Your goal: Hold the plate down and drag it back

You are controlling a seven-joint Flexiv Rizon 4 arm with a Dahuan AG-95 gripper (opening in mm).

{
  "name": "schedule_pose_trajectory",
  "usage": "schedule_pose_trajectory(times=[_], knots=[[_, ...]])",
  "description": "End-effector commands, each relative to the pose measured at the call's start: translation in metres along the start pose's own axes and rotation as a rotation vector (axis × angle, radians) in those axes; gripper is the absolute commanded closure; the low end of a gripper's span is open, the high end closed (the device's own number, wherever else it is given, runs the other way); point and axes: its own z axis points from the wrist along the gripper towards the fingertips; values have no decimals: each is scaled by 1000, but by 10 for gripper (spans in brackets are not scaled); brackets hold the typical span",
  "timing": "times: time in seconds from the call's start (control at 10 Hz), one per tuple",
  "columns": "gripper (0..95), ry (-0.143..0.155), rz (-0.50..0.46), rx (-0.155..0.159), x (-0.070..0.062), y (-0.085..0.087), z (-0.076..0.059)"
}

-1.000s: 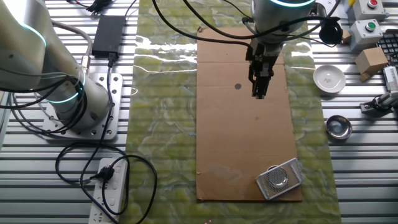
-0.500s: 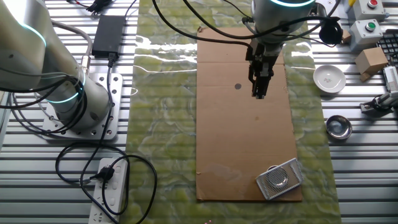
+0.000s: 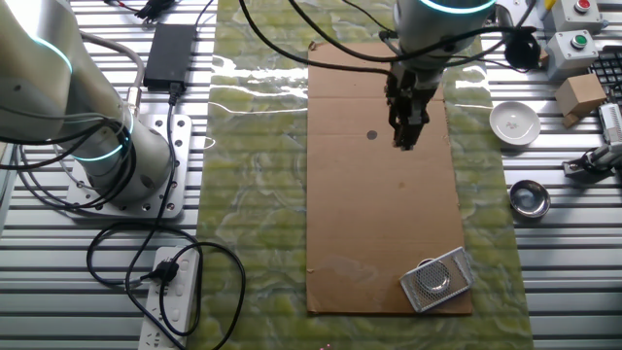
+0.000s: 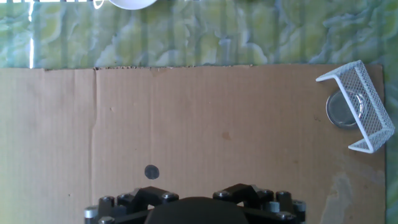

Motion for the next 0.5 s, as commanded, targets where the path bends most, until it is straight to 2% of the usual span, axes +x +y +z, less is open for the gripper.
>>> schedule_pose_trajectory(times=[0.1,0.5], knots=[[950,29,-153,-28,0,0,0],[950,32,-195,-28,0,-1,3]])
